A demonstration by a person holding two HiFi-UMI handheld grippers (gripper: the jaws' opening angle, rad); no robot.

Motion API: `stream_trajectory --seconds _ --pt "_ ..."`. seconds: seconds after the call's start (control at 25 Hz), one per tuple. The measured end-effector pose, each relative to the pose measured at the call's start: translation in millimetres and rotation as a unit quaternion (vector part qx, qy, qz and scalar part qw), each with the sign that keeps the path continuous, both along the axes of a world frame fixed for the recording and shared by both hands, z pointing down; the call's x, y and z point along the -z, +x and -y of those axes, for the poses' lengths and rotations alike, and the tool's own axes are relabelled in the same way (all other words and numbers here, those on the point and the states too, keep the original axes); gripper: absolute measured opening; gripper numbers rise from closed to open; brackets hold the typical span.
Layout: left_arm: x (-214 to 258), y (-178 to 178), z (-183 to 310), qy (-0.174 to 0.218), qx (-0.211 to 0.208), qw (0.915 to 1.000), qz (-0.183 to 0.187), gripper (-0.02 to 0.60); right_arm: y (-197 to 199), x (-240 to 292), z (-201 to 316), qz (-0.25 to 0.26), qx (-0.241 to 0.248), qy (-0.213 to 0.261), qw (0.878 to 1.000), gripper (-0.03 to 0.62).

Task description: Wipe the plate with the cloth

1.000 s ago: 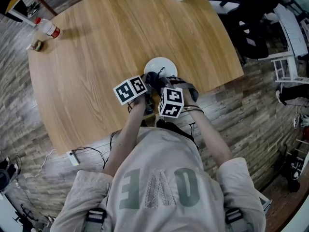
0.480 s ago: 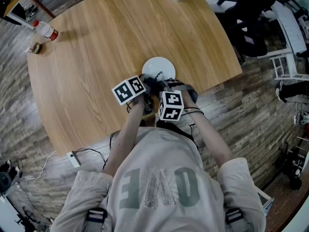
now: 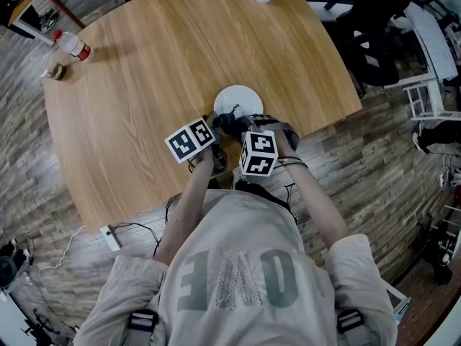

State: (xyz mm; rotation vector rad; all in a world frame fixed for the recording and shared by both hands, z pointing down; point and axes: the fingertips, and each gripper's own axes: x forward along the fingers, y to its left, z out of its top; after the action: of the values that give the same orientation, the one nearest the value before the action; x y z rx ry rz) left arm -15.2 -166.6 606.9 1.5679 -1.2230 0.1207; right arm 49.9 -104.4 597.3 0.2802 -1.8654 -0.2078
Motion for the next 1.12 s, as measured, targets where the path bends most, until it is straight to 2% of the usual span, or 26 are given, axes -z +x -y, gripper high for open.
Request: stream_trajectory --seconds 0.12,0.16,0.2,0.28,0.36,0.68,0.92,1.12 --pt "0.8 -11.5 -7.4 -0.001 -0.013 0.9996 0.026 0.094 3.2 13.0 24.8 0.014 -0.027 0.021 0.999 0.06" --pt "0.7 -14.7 -9.3 0.001 -0.024 0.9988 0.044 0.033 5.0 17.9 36.1 0.017 -0.039 0.031 0.999 0.06" --pt "0.5 -17.7 -10.6 0.004 -0.036 0.9973 0.063 0.006 6.8 22.3 48.1 0.018 -0.05 0.041 0.998 0.06" --pt "-1.3 -23.1 -12.6 0.01 -0.056 0.9938 0.096 0.006 8.4 27.8 71.1 0.015 -0.067 0.056 0.996 0.06" --pt "-5.7 -28.3 -16.2 0.008 -0.063 0.9916 0.112 0.006 6.6 26.8 89.2 0.006 -0.072 0.061 0.996 0.06" --pt "-10.8 -31.8 -18.5 -0.009 -0.059 0.9932 0.101 0.006 -6.4 -0.9 112.9 -0.045 -0.042 0.056 0.997 0.06" --pt "-11.2 -32.3 -17.7 -0.017 -0.067 0.9937 0.089 0.006 -13.8 -1.3 102.6 -0.041 -0.03 0.052 0.997 0.06" --pt "-11.4 -33.0 -18.0 -0.016 -0.066 0.9932 0.095 0.006 -25.3 -0.7 76.4 -0.039 0.01 0.04 0.998 0.06"
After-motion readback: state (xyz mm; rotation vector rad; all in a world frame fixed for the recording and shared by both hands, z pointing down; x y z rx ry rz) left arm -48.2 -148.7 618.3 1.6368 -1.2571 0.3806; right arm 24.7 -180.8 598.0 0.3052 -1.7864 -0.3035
